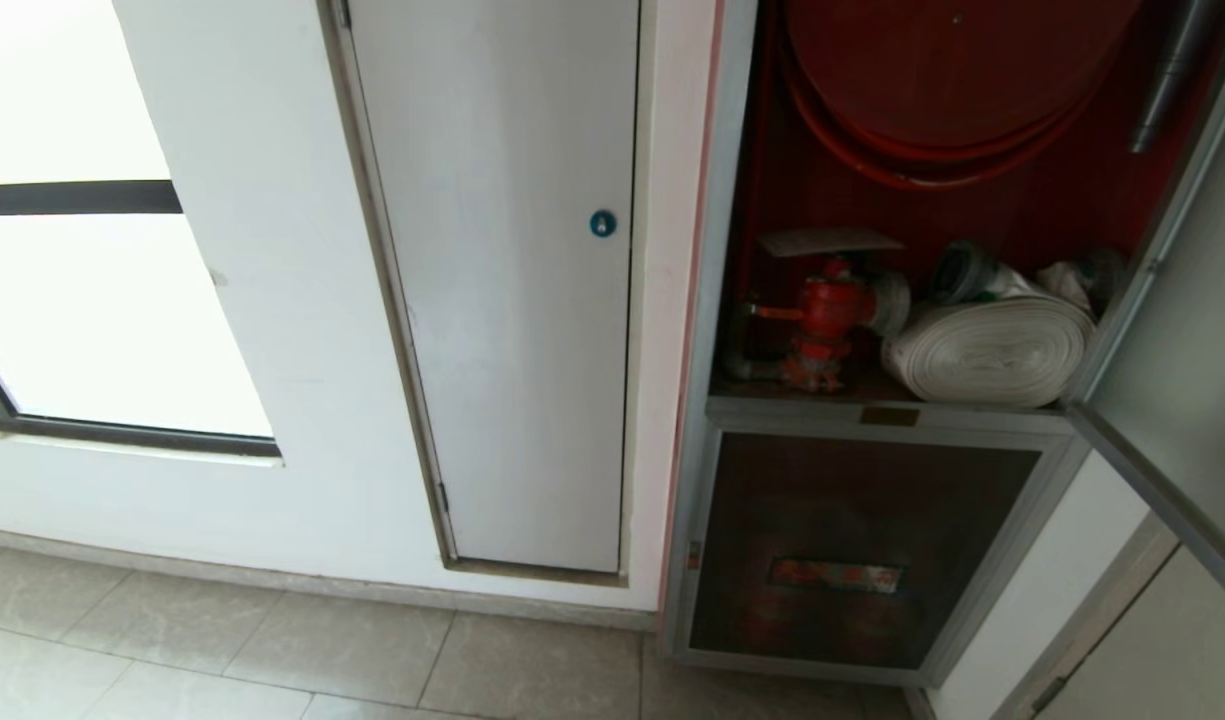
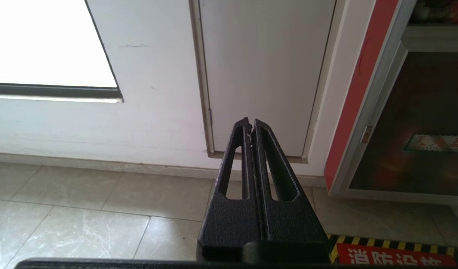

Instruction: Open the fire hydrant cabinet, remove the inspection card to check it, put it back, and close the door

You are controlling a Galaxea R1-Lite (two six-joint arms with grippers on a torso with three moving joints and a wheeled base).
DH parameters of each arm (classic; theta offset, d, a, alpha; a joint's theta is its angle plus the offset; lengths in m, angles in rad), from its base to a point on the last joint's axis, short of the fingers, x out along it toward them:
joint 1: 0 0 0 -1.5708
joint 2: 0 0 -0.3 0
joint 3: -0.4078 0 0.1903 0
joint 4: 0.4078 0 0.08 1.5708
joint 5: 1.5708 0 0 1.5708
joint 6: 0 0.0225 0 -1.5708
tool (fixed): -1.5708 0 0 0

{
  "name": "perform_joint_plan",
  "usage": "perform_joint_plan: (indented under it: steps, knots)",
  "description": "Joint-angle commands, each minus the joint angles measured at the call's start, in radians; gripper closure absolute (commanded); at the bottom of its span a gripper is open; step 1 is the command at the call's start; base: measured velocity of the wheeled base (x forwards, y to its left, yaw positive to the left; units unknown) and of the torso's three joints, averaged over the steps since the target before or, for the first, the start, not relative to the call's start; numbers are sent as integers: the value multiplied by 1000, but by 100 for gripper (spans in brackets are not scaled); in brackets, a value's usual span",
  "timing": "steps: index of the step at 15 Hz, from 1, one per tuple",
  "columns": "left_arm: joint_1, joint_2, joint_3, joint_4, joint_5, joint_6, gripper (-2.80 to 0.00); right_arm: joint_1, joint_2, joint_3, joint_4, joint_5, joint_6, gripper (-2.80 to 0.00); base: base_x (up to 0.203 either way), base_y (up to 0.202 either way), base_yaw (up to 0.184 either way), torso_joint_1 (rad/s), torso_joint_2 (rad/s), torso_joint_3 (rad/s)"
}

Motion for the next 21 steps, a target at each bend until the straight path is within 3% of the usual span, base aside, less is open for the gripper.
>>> perform_joint_plan:
  steps: [1,6,10,21]
  knots:
    - [2,-1,14,-1,0,0,0,-92,13,5,-4,72,18,0,0,0,0,0,0,0]
    - [0,0,14,-1,0,0,0,-163,94,1,-10,173,33,0,0,0,0,0,0,0]
    - [0,0,14,-1,0,0,0,-164,154,7,-115,226,33,0,0,0,0,0,0,0]
    - [0,0,14,-1,0,0,0,-159,198,1,-151,313,33,0,0,0,0,0,0,0]
